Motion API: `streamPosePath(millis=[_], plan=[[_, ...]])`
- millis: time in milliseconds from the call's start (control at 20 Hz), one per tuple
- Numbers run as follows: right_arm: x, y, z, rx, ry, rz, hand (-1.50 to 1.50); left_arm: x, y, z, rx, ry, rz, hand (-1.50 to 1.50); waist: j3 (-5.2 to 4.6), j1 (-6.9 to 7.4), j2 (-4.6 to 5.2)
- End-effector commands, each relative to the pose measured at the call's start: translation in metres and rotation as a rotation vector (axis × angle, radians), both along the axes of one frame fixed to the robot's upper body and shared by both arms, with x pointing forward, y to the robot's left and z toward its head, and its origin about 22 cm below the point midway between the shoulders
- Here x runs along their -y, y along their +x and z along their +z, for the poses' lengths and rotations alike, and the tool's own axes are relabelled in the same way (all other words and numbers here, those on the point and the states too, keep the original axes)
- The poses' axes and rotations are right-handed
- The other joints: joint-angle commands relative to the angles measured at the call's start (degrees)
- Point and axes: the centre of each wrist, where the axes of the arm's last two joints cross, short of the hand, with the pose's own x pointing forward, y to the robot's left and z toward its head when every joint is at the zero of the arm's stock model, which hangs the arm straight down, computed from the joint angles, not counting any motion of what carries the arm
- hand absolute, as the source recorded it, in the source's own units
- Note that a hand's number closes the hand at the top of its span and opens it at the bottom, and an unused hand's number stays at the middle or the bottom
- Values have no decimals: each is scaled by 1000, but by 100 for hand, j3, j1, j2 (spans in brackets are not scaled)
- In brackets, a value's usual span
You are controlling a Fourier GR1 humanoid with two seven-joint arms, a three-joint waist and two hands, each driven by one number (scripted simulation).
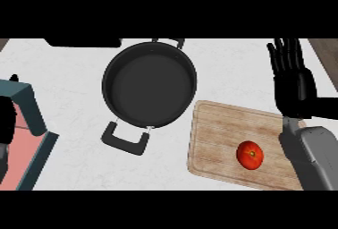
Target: Pick the tomato from the cutting board and place it in the pot
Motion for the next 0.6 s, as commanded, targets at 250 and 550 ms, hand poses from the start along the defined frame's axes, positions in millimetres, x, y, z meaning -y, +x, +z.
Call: streamPosePath(millis=[250,550], plan=[[104,-62,-70,-685,-370,65,150,27,-21,-20,40,22,-154,0,178,-82,-173],[142,-97,-40,-99,-835,-131,-150,17,-51,-47,-23,-40,-142,0,188,-189,-220]])
